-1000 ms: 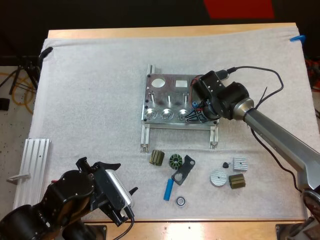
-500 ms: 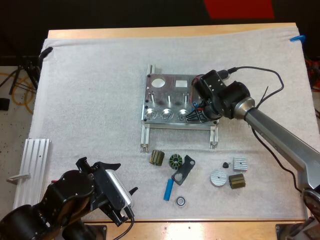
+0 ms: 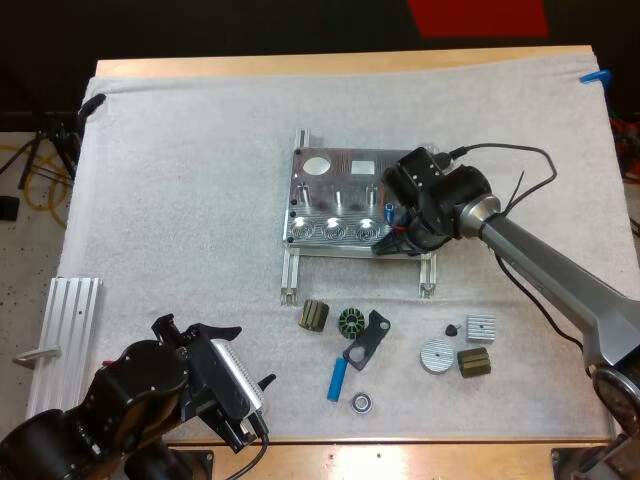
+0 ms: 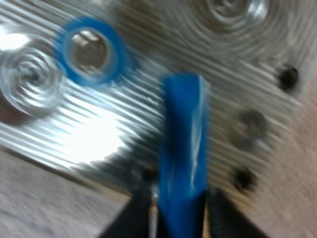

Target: Load cells from left to right

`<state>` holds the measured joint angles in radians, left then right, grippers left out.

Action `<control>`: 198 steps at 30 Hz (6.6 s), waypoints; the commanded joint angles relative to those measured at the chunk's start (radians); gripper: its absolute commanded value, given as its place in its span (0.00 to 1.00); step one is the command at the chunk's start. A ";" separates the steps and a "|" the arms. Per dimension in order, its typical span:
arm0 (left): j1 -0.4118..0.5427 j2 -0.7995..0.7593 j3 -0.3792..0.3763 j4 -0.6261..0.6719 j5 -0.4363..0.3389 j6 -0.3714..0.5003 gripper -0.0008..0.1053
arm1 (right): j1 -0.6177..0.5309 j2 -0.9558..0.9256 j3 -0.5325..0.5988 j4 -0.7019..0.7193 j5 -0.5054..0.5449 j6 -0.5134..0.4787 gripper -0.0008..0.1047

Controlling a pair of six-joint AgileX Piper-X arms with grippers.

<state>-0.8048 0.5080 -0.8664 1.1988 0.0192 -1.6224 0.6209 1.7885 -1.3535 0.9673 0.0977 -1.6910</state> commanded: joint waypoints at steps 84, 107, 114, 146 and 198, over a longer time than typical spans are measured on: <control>-0.003 0.179 0.000 -0.299 0.112 -0.028 0.62 | -0.096 -0.324 -0.006 0.136 0.010 -0.018 0.58; -0.135 0.894 -0.332 -0.442 0.007 -0.050 0.62 | -0.284 -0.896 0.226 0.235 0.116 -0.066 0.58; -0.134 1.113 -0.463 -0.442 -0.089 -0.133 0.62 | -0.284 -0.919 0.246 0.236 0.116 -0.062 0.58; -0.021 1.406 -0.587 -0.395 -0.069 -0.237 0.55 | -0.408 -0.922 0.246 0.197 0.028 -0.059 0.58; 0.020 0.560 -0.359 -0.087 0.089 0.379 0.01 | -0.393 -0.650 0.248 -0.127 -1.216 0.019 0.58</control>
<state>-0.7830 1.0771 -1.2239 1.1046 0.0914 -1.2488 0.2243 1.1392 -1.1049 0.8599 -0.9053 -1.6696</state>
